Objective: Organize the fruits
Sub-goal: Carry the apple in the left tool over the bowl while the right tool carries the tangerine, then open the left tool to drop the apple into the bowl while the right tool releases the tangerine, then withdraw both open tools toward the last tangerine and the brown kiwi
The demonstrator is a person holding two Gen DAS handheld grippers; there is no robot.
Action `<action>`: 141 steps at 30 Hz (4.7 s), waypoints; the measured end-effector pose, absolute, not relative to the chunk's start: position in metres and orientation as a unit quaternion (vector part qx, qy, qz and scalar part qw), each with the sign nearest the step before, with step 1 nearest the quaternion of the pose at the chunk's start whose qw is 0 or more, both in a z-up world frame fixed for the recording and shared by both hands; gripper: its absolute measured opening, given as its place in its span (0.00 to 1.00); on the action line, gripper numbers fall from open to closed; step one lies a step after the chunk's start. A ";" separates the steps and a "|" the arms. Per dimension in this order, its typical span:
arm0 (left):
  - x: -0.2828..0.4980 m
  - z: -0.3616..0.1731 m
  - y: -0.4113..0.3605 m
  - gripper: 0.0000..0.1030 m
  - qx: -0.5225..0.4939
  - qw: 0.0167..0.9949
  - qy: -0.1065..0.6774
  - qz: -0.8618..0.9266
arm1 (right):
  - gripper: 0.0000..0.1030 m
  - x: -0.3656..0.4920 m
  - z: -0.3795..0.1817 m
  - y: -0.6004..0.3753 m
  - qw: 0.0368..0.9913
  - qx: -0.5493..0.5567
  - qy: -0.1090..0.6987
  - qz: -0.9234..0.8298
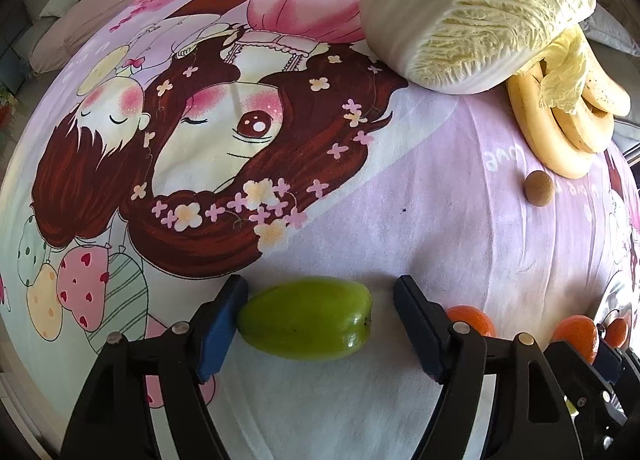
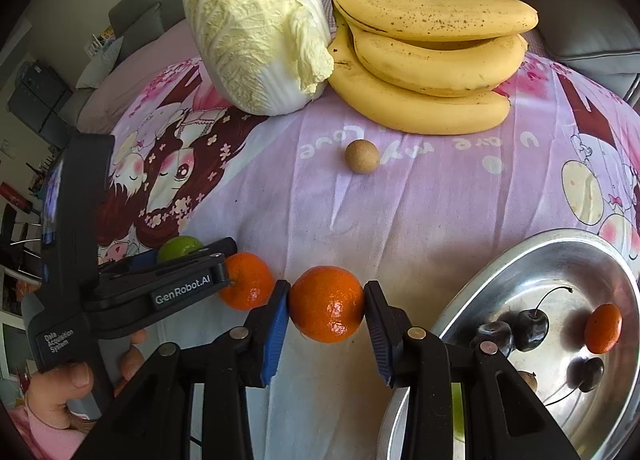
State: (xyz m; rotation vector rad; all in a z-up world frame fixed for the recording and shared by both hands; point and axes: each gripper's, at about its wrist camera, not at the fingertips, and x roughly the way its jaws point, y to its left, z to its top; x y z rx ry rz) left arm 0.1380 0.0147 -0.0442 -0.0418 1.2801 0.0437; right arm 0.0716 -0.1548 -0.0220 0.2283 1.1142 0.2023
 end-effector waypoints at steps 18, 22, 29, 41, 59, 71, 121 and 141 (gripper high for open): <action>0.118 -0.006 0.023 0.58 -0.030 0.820 0.570 0.037 | 0.39 0.067 -0.015 -0.163 0.837 0.124 0.523 0.098; 0.111 0.010 0.019 0.58 -0.045 0.826 0.561 0.021 | 0.39 0.063 -0.012 -0.165 0.838 0.125 0.522 0.094; 0.095 0.031 0.002 0.58 -0.044 0.835 0.548 -0.011 | 0.39 0.054 -0.005 -0.179 0.838 0.133 0.522 0.081; 0.082 0.043 -0.056 0.58 -0.008 0.834 0.543 -0.092 | 0.39 0.028 0.001 -0.228 0.841 0.162 0.516 0.032; 0.035 0.035 -0.144 0.58 0.060 0.801 0.563 -0.196 | 0.39 -0.042 -0.019 -0.294 0.827 0.199 0.523 -0.046; 0.010 0.016 -0.179 0.58 0.102 0.769 0.587 -0.232 | 0.40 -0.066 -0.038 -0.328 0.808 0.228 0.536 -0.089; 0.033 0.011 -0.138 0.82 0.062 0.785 0.600 -0.142 | 0.63 -0.067 -0.044 -0.334 0.798 0.233 0.545 -0.107; 0.043 0.000 -0.113 0.93 0.093 0.796 0.591 -0.091 | 0.99 -0.054 -0.040 -0.319 0.803 0.202 0.546 -0.126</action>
